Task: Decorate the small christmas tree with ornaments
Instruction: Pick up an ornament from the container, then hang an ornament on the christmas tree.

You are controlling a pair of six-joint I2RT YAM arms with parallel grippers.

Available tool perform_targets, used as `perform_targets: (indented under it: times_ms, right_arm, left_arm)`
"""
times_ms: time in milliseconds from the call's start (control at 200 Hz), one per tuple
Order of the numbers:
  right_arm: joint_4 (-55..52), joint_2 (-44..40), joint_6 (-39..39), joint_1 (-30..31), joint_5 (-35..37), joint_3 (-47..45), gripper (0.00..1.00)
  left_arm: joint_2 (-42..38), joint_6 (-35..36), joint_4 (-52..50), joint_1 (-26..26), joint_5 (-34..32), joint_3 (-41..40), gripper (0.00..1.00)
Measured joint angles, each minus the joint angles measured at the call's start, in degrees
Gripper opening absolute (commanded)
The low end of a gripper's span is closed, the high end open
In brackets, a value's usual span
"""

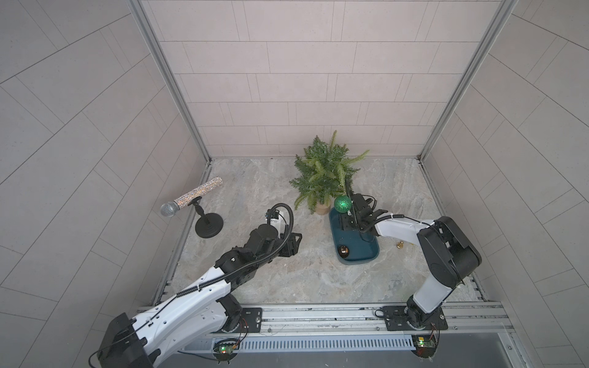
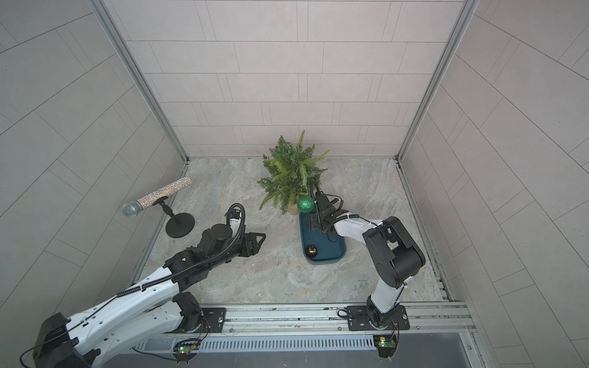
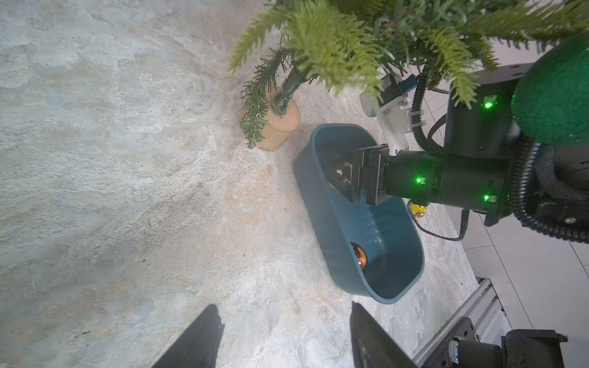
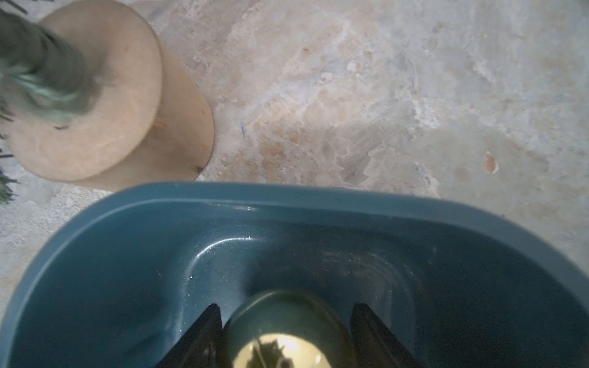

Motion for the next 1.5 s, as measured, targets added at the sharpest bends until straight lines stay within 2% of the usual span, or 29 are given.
perform_targets:
  times_ms: [180, 345, 580, 846, 961, 1096, 1266, 1501]
  right_arm:
    - [0.04, -0.61, 0.02, 0.0, -0.09, -0.37, 0.63]
    - [-0.44, -5.53, 0.37, 0.0, -0.52, -3.26, 0.63]
    - [-2.78, -18.93, 2.08, -0.31, -1.6, -9.14, 0.63]
    - [-8.28, -38.71, 3.78, -0.33, -3.37, -12.46, 0.62]
    - [-12.74, -44.78, 3.93, -0.33, -4.81, -10.54, 0.62]
    - [-17.46, -47.93, 3.98, -0.28, -7.15, -5.97, 0.62]
    - [-21.84, -48.09, 3.96, -0.04, -10.34, 0.9, 0.62]
    - [-25.92, -44.83, 4.63, 0.72, -14.78, 11.37, 0.61]
  left_arm:
    - [0.0, 0.0, -0.02, 0.0, 0.0, 0.0, 0.68]
    - [0.0, 0.0, 0.0, 0.0, 0.07, 0.0, 0.68]
    - [-0.31, 0.0, 0.11, 0.0, 0.35, 0.0, 0.68]
    - [-1.14, 0.04, 0.87, 0.0, 1.81, 0.13, 0.68]
    - [-1.2, 0.09, 0.83, 0.0, 2.93, 1.55, 0.68]
    - [-1.2, 0.72, 1.07, 0.0, 4.57, 4.33, 0.68]
    - [-0.81, 1.4, 1.86, 0.0, 7.15, 7.85, 0.64]
    - [2.56, 2.89, 3.8, 0.0, 11.65, 13.25, 0.51]
